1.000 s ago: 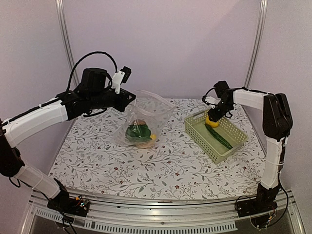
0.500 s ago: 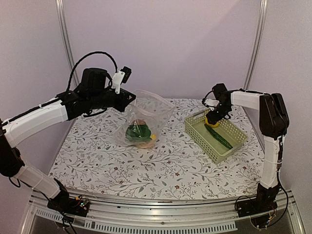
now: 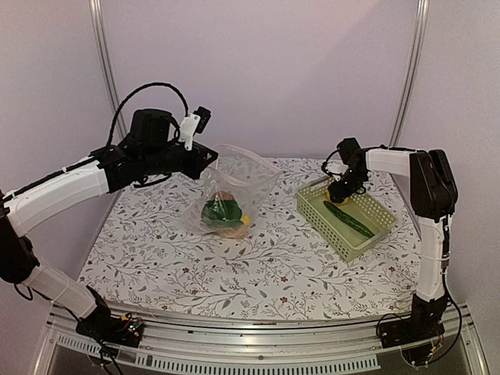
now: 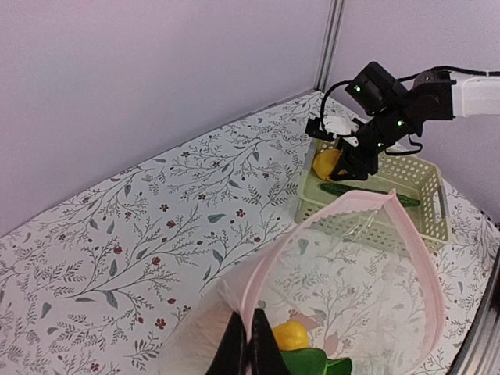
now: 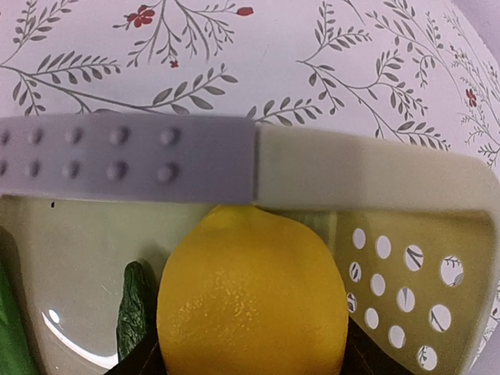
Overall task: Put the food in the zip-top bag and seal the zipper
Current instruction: Pick up the fake fruit from the bin, then place the fake fruit in the zipper food storage bag.
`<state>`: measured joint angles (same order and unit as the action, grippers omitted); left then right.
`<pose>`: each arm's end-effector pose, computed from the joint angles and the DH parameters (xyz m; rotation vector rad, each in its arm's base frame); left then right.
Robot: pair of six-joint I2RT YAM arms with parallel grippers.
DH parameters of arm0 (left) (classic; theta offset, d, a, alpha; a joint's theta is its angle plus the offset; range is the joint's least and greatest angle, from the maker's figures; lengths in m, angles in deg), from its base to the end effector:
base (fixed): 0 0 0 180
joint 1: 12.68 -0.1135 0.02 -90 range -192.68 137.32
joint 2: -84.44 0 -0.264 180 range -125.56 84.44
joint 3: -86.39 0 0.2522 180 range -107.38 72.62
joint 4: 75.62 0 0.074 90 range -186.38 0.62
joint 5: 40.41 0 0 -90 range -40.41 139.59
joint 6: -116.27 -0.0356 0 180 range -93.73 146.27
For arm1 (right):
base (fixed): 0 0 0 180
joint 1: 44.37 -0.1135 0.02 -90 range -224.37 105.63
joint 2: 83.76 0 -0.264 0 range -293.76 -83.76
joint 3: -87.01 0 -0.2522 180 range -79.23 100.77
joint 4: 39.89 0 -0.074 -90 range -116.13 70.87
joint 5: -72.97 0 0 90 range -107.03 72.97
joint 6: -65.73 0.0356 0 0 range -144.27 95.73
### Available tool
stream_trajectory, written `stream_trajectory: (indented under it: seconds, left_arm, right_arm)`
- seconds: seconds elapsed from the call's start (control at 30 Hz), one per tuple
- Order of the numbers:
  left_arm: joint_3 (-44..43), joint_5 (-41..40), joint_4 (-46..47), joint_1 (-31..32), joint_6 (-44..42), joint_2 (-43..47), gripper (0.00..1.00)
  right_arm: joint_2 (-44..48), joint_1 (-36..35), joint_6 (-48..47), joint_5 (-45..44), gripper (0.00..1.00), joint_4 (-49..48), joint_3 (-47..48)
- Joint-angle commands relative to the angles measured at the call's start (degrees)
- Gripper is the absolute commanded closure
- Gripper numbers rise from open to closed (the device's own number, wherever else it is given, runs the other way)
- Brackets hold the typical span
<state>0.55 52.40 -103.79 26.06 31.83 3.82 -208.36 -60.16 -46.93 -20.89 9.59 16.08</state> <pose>0.2555 -0.2073 0.3542 0.6059 1.9192 -0.5484 0.4425 0.1226 0.1640 -0.8724 2.5631 -0.1270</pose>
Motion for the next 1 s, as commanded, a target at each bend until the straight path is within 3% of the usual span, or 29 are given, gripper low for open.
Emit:
stream_trajectory:
  seconds: [0.0, 0.13, 0.53, 0.77, 0.97]
  left_arm:
    - [0.2, 0.4, 0.3, 0.5, -0.5, -0.1, 1.00]
    - [0.2, 0.4, 0.3, 0.6, -0.5, -0.1, 1.00]
    - [0.2, 0.7, 0.5, 0.6, -0.4, -1.1, 1.00]
    - [0.2, 0.6, 0.5, 0.6, -0.6, -1.6, 1.00]
    - [0.4, 0.5, 0.8, 0.6, -1.0, -1.6, 1.00]
  right_arm:
    - [2.0, -0.2, 1.9, 1.6, 0.46, 0.3, 0.7]
    - [7.6, -0.3, 2.1, 2.2, 0.55, 0.4, -1.4]
    - [25.0, -2.3, 3.1, 6.3, 0.61, 4.3, -4.0]
    - [33.5, -7.4, 0.8, 15.9, 0.66, 3.9, -2.5]
    - [35.7, -11.6, -1.3, 21.9, 0.67, 2.6, -0.8]
